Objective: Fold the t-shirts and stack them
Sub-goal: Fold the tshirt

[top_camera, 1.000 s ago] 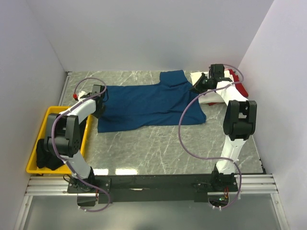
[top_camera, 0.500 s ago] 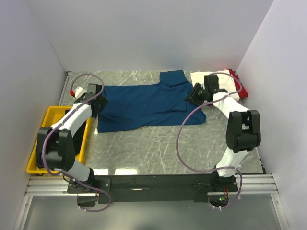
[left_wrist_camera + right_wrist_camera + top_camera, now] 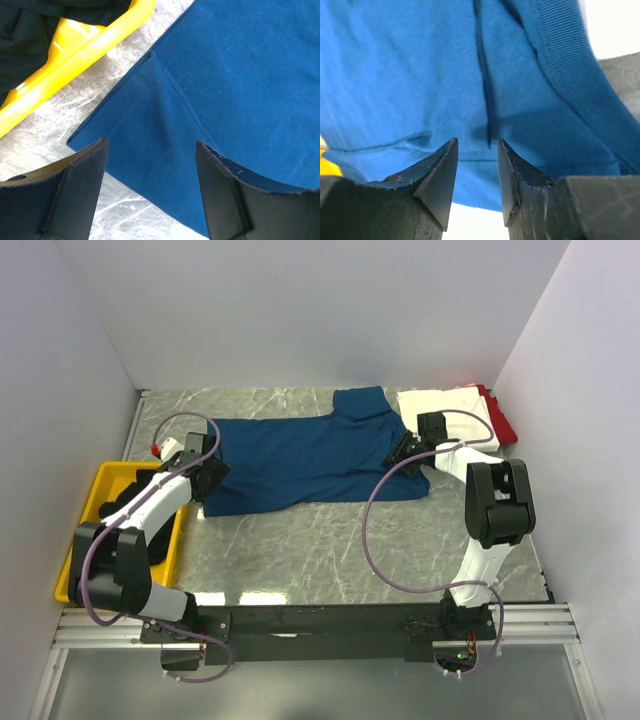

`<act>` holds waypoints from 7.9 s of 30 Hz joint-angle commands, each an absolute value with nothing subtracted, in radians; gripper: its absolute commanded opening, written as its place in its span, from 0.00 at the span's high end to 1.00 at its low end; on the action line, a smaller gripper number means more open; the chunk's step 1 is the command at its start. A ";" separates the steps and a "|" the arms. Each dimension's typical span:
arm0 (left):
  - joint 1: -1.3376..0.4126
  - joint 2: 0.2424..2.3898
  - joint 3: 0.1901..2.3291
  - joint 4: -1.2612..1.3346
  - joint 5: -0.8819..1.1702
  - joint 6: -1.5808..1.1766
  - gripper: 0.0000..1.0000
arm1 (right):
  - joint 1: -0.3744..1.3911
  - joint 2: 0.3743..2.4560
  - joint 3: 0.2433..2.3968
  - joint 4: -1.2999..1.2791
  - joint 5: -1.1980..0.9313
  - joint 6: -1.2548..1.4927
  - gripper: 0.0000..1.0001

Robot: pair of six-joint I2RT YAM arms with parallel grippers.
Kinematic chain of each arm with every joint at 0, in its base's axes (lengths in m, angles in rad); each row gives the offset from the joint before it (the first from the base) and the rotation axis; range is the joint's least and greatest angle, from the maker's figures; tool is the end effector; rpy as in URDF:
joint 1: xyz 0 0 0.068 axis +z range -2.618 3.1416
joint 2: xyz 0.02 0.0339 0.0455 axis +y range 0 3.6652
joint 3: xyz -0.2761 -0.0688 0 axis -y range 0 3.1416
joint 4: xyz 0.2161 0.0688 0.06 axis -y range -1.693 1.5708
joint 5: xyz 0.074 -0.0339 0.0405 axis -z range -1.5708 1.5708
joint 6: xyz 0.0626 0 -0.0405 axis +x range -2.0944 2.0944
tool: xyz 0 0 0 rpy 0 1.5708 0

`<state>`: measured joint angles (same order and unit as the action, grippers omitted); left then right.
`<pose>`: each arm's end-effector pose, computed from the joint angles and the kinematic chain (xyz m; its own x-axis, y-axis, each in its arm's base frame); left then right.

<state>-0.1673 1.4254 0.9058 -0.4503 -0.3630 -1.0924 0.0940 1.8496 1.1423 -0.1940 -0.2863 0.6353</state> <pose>0.2722 -0.0234 0.2222 -0.3369 -0.7847 -0.5203 -0.7415 0.5617 -0.3671 0.3791 0.0535 0.1790 -0.7853 0.4977 -0.3681 0.2504 0.7992 0.5465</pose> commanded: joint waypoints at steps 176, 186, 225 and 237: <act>-0.170 1.324 0.629 -0.305 -0.468 -1.100 0.99 | -0.107 1.503 0.643 0.151 -0.193 0.778 0.97; -0.170 1.137 0.611 -0.454 -0.500 -1.124 0.99 | -0.189 1.136 0.555 -0.126 -0.189 0.713 1.00; -0.178 1.007 0.843 -0.569 -0.442 -1.072 0.32 | -0.215 0.902 0.713 -0.339 -0.362 0.682 0.27; -0.179 1.546 1.213 -0.462 -0.345 -0.966 0.35 | -0.127 1.583 1.118 -0.118 -0.227 0.730 0.51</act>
<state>-0.1776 1.4902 1.1107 -0.5053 -0.3645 -1.0210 -0.1303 1.4853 1.0176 -0.1768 -0.2695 0.7280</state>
